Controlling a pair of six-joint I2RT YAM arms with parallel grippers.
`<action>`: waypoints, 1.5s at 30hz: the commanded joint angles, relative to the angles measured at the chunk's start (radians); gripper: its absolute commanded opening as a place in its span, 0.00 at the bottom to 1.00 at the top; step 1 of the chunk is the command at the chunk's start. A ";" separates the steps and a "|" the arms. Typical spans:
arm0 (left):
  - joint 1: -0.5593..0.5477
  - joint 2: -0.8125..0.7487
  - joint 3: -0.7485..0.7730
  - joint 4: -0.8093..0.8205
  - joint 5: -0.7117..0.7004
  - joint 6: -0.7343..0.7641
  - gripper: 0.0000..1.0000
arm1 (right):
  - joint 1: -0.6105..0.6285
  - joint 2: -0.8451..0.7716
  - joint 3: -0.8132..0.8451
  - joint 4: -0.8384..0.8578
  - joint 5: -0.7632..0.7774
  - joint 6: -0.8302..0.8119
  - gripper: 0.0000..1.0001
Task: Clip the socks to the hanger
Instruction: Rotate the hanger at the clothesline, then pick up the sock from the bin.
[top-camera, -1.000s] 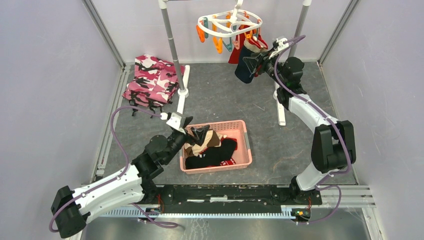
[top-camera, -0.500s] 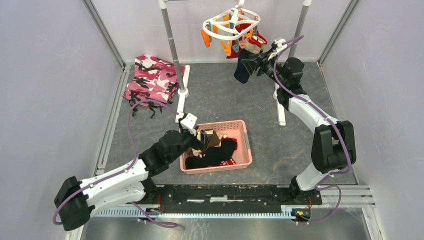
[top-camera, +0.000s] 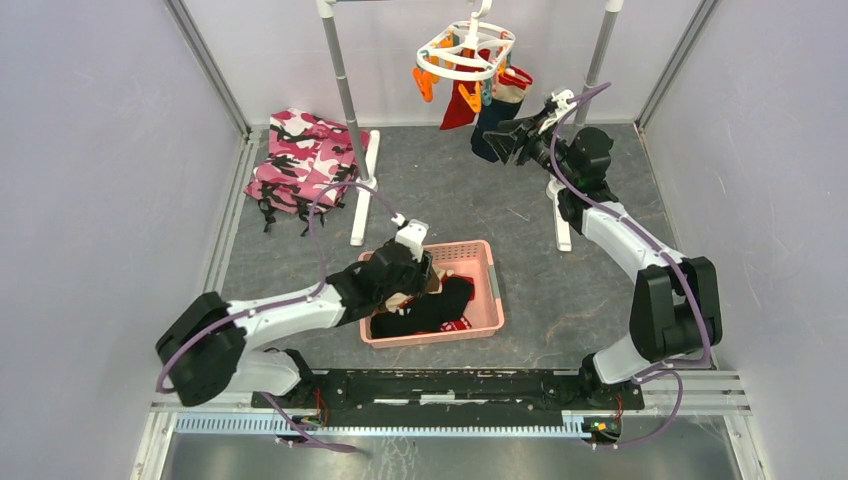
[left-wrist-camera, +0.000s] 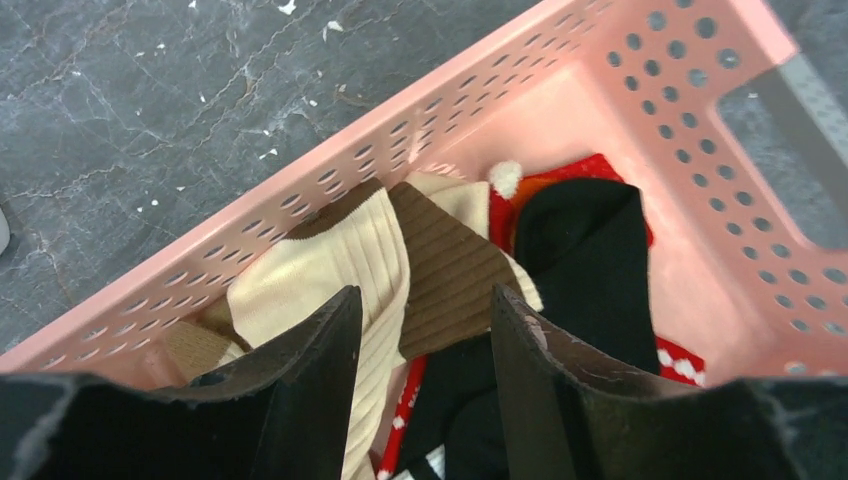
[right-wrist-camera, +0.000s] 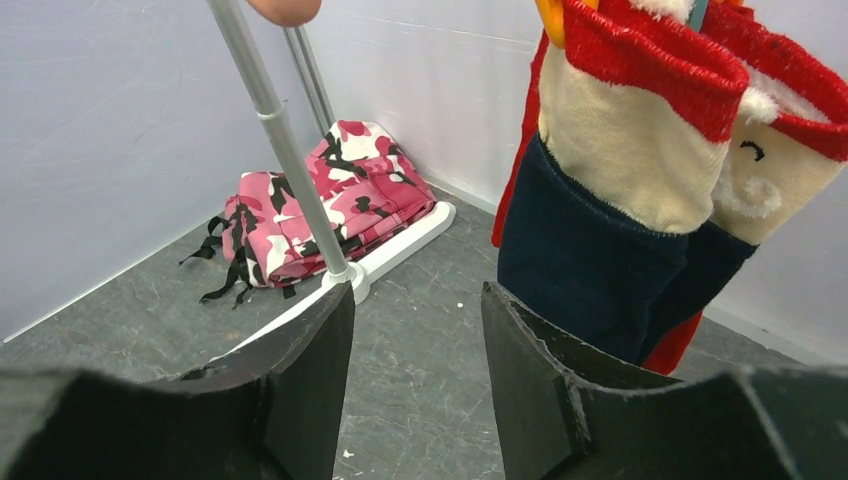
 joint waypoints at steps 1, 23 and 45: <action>0.007 0.106 0.095 -0.050 -0.075 -0.081 0.57 | 0.000 -0.039 -0.020 0.051 -0.020 -0.011 0.56; 0.007 0.173 0.170 -0.137 -0.093 -0.039 0.03 | 0.002 -0.095 -0.088 0.071 -0.043 0.006 0.56; 0.129 -0.246 0.134 0.121 0.463 0.084 0.02 | 0.172 -0.238 -0.136 0.003 -0.207 -0.217 0.59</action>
